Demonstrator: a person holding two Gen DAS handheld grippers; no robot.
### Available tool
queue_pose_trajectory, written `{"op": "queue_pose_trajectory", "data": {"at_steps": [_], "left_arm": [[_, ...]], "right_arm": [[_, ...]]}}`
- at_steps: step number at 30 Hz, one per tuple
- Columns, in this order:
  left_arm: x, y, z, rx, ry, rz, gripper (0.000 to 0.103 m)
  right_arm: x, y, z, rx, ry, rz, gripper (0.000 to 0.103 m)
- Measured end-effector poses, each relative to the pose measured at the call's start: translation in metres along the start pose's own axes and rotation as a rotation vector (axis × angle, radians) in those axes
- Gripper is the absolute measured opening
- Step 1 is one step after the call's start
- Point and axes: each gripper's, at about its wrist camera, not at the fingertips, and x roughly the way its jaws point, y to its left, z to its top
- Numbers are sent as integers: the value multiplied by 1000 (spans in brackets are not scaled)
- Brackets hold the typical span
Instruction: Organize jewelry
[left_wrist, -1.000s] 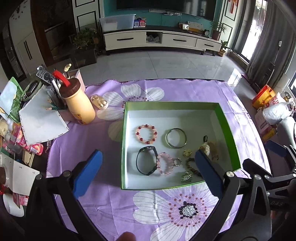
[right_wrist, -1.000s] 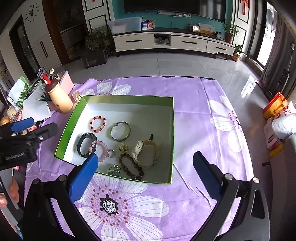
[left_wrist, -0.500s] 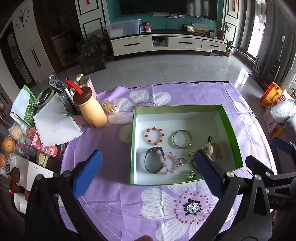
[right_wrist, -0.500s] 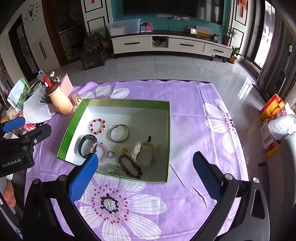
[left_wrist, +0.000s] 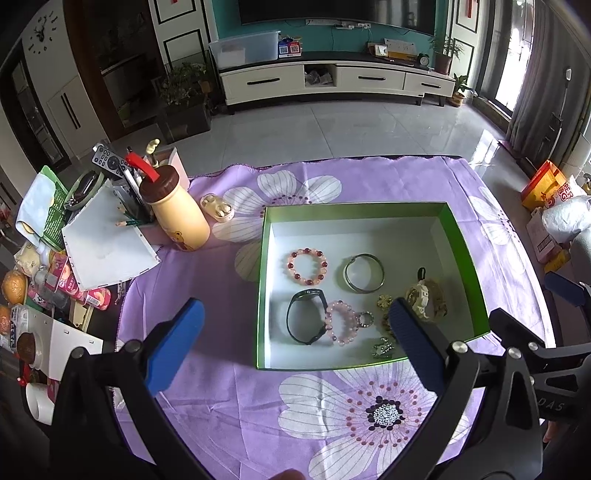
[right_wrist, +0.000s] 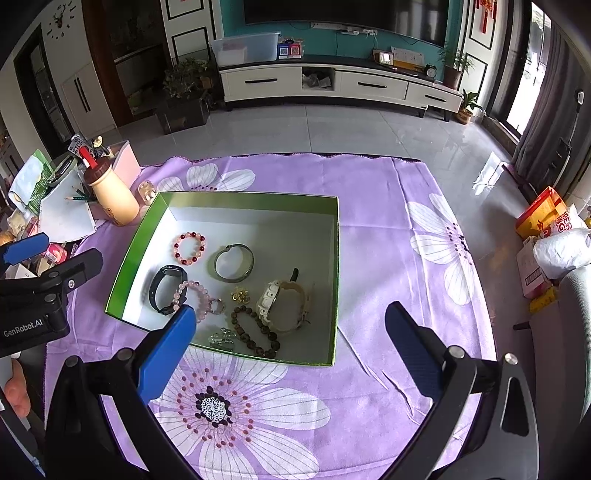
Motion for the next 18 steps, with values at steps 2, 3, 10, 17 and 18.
{"op": "queue_pose_trajectory", "data": {"at_steps": [2, 3, 10, 17, 18], "left_arm": [[2, 1, 0, -3, 4, 0, 101], [4, 1, 0, -4, 5, 0, 101], [9, 3, 0, -5, 13, -1, 101], [14, 3, 0, -8, 23, -6, 101], [15, 3, 0, -10, 25, -9, 101]], "right_arm": [[2, 1, 1, -1, 4, -1, 102], [3, 1, 1, -1, 6, -2, 102], [8, 4, 3, -5, 15, -4, 102], [11, 5, 4, -7, 19, -7, 102], [11, 5, 4, -8, 19, -7, 102]]}}
